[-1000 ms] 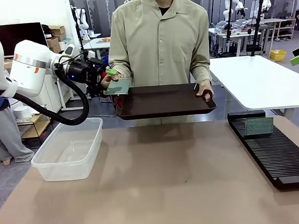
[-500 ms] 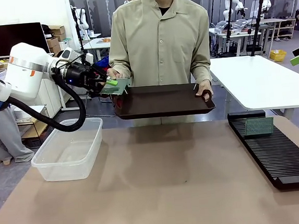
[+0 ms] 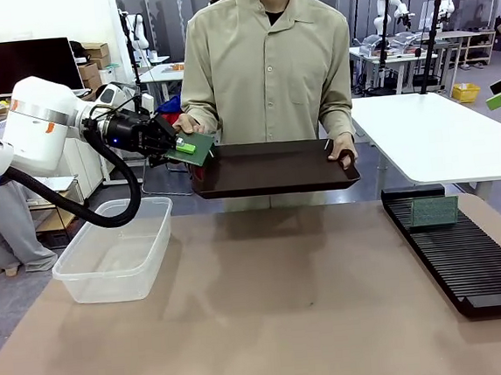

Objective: Sort PCBs into racks and boxes based on the side picked up.
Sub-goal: Pick up the Blank PCB handed by the Human.

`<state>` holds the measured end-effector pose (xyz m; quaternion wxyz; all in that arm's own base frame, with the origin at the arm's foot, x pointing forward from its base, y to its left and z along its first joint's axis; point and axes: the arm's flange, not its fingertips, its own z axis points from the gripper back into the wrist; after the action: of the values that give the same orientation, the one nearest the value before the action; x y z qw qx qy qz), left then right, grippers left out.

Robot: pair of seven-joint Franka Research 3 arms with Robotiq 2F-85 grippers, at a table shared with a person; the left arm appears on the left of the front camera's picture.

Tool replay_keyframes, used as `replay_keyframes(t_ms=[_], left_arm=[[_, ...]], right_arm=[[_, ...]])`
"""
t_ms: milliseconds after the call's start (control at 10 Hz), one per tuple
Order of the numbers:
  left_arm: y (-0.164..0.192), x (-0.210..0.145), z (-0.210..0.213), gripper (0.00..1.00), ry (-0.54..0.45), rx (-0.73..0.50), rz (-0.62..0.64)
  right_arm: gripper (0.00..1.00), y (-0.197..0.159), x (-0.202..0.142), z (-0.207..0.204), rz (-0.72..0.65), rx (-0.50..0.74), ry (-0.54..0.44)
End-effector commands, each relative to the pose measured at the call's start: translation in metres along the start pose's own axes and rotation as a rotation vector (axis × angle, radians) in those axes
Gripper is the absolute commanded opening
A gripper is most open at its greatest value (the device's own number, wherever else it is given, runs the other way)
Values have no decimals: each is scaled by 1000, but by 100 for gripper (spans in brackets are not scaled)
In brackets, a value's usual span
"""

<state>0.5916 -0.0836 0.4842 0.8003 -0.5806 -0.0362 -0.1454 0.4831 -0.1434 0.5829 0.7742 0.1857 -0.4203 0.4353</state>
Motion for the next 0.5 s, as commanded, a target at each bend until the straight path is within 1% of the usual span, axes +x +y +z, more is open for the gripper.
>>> replay_keyframes(t_ms=[0, 300, 400], left_arm=[[0, -2, 3, 0, -22, -42, -17], [-2, -3, 5, 0, -35, -36, -27], [-3, -3, 3, 0, -23, -30, -27]], right_arm=[[100, 1, 0, -2, -4, 4, 2], [100, 1, 0, -2, -4, 4, 2], [100, 1, 0, -2, -4, 4, 2]])
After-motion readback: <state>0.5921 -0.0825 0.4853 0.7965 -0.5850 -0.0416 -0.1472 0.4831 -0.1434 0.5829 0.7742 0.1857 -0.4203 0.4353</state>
